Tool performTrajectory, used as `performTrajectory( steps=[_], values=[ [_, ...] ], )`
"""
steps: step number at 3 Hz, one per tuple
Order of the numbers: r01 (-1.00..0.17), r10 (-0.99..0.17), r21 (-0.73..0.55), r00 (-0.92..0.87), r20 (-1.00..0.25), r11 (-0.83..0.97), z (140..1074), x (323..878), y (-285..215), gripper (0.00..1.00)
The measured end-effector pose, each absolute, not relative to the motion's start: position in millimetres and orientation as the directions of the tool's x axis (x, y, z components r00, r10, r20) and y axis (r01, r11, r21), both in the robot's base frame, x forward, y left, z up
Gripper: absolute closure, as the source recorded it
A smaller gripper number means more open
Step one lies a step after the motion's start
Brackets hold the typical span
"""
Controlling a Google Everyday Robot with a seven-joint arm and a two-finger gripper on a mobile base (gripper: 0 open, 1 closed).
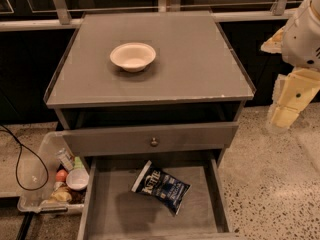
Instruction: Pick blue chip bag from middle drawer and place on counter
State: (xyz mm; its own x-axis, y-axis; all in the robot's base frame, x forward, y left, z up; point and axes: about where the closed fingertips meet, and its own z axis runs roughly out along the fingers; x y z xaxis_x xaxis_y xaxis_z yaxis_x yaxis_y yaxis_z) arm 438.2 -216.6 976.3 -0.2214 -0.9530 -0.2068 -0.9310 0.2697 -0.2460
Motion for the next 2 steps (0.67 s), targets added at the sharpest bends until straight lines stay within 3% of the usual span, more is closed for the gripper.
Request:
performTrajectory(
  steps=[2],
  values=[
    [-0.941,-0.957,-0.224,-0.208,-0.205,0.252,953,446,-214,0.0]
  ],
)
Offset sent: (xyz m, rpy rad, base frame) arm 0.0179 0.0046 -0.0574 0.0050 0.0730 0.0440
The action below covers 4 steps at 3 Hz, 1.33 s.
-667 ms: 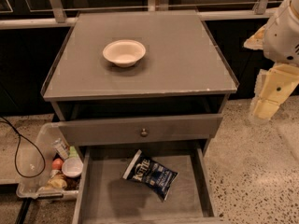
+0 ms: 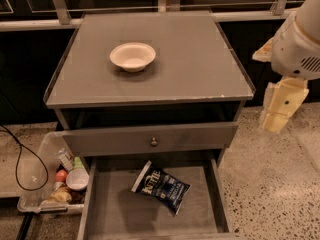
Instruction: Pick blue chip bag from middle drawer and place on counter
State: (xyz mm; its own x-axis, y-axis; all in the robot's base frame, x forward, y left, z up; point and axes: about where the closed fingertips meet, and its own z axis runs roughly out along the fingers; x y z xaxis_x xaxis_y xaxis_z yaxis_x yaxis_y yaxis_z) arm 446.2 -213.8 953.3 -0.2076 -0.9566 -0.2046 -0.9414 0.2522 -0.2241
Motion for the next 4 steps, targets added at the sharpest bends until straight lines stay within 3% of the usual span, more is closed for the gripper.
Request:
performTrajectory(
  steps=[3,4],
  values=[
    [-0.967,-0.886,-0.127,-0.145,-0.44,0.221,762,430,-178,0.0],
    [-0.956,-0.882,-0.169,-0.142,-0.449,0.24,763,442,-178,0.0]
  ],
)
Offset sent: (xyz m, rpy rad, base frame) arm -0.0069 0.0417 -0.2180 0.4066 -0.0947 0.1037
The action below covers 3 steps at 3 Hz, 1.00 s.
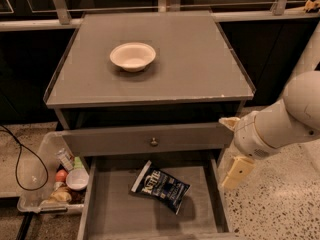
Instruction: Pick blue chip bag from middle drawer and place on counter
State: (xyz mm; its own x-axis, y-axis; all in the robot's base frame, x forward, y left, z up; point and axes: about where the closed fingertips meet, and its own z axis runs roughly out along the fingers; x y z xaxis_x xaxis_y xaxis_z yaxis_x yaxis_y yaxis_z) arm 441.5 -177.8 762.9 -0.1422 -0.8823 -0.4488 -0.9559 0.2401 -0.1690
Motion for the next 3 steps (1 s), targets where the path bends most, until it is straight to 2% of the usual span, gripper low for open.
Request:
performTrajectory(
  steps=[1,3],
  values=[
    [-0.961,-0.877,-0.149,-0.14,-0.459,0.231,757,440,-173,0.0],
    [-0.944,-0.789,-0.116,-0.185,-0.586,0.307,670,450,-154,0.0]
  ],
)
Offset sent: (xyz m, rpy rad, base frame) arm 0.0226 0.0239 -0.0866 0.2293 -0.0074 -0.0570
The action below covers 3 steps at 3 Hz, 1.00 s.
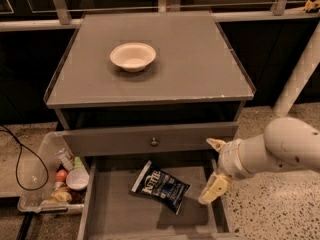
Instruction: Pick blue chip bag from middle drawer and place on counter
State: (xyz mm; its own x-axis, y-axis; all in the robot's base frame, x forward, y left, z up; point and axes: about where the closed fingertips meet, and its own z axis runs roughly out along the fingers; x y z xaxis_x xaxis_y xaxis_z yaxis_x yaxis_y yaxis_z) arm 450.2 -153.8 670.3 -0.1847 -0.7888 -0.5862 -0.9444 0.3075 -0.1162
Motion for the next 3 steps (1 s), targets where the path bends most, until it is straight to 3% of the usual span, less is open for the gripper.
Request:
performTrajectory(
  steps=[1,3],
  values=[
    [-0.924,-0.734,-0.139,-0.184,-0.654,0.356,618,465,-139,0.0],
    [-0.928,-0.748,-0.144,-0.178,-0.639,0.345,528,482,-97,0.0]
  ],
)
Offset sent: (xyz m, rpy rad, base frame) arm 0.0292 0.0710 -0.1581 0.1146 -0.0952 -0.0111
